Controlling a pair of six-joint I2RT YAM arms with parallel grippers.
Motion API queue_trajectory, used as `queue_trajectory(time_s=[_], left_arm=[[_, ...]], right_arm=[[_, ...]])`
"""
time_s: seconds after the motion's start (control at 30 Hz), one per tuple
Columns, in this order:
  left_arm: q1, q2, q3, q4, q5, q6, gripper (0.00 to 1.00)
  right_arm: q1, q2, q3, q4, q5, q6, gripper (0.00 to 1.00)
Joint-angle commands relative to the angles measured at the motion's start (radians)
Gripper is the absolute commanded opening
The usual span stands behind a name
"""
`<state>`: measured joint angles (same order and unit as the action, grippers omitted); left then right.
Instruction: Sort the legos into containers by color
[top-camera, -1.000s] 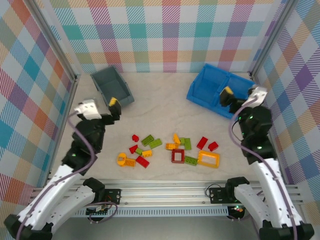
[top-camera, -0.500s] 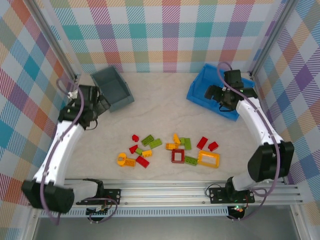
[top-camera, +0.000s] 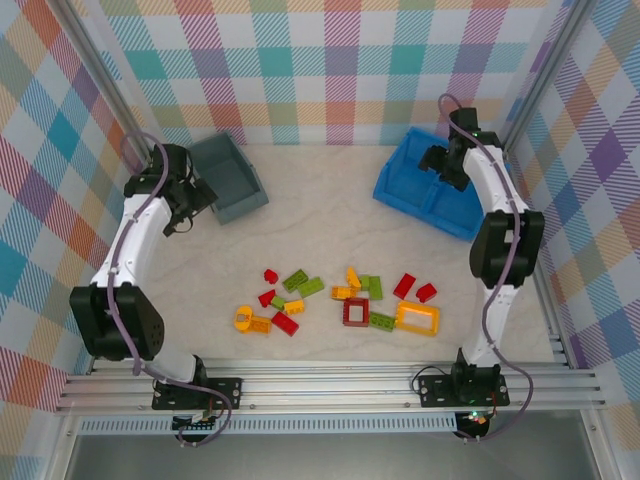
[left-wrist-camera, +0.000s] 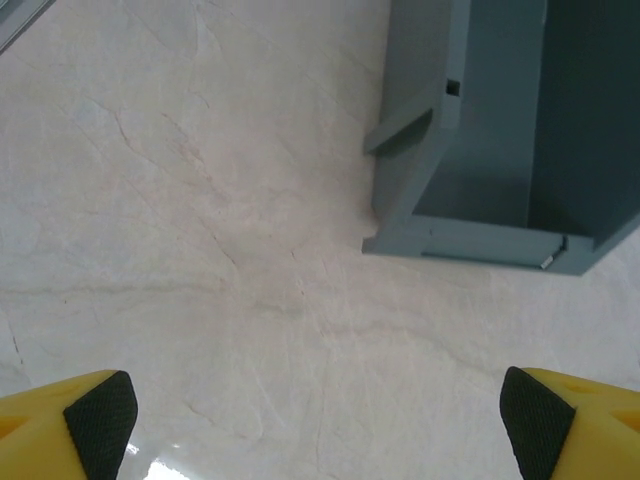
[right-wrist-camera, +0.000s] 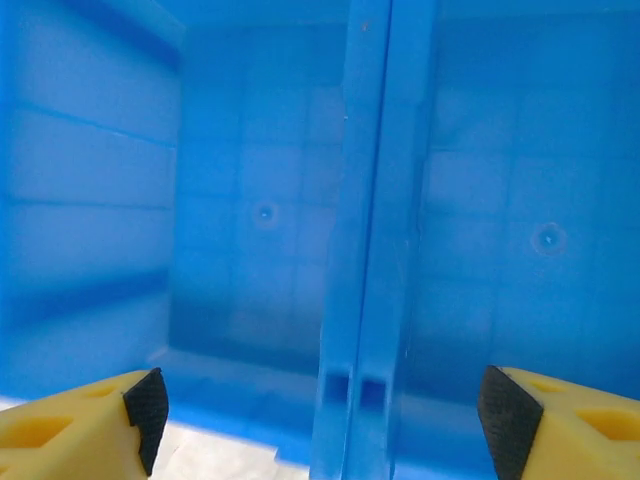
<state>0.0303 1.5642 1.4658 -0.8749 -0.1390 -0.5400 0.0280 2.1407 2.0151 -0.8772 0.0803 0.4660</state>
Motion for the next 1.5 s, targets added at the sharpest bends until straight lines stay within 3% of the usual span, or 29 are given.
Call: queue_trajectory(time_s=[0.0,0.13,0.37,0.6,0.73,0.9,1.03,1.47], left_arm=[[0.027,0.049,0.047,0.027,0.032,0.041,0.95],[0.050,0.137,0.104,0.040,0.043,0.063,0.90],[0.069,0.320,0.223,0.057,0.042,0.097,0.88],[0.069,0.489,0.387,0.049,0.044,0.156,0.84],[0.069,0.586,0.504,0.021,0.057,0.172,0.75],[0.068,0.678,0.623,-0.021,0.097,0.195,0.35],[0.062,0.679,0.619,-0.015,0.154,0.248,0.03],[-0.082,0.456,0.330,0.052,0.296,0.462,0.00]], right_arm=[[0.000,0.070,0.110,-0.079,-0.007,-0.046,0.80],[-0.001,0.176,0.239,-0.152,0.012,-0.071,0.66],[0.025,0.166,0.233,-0.150,0.045,-0.142,0.34],[0.089,0.081,0.131,-0.117,0.099,-0.165,0.28],[0.119,0.059,0.100,-0.112,0.104,-0.176,0.24],[0.147,0.036,0.070,-0.110,0.104,-0.190,0.20],[0.173,0.009,0.033,-0.089,0.102,-0.215,0.15],[0.268,-0.120,-0.188,-0.009,0.065,-0.220,0.10]])
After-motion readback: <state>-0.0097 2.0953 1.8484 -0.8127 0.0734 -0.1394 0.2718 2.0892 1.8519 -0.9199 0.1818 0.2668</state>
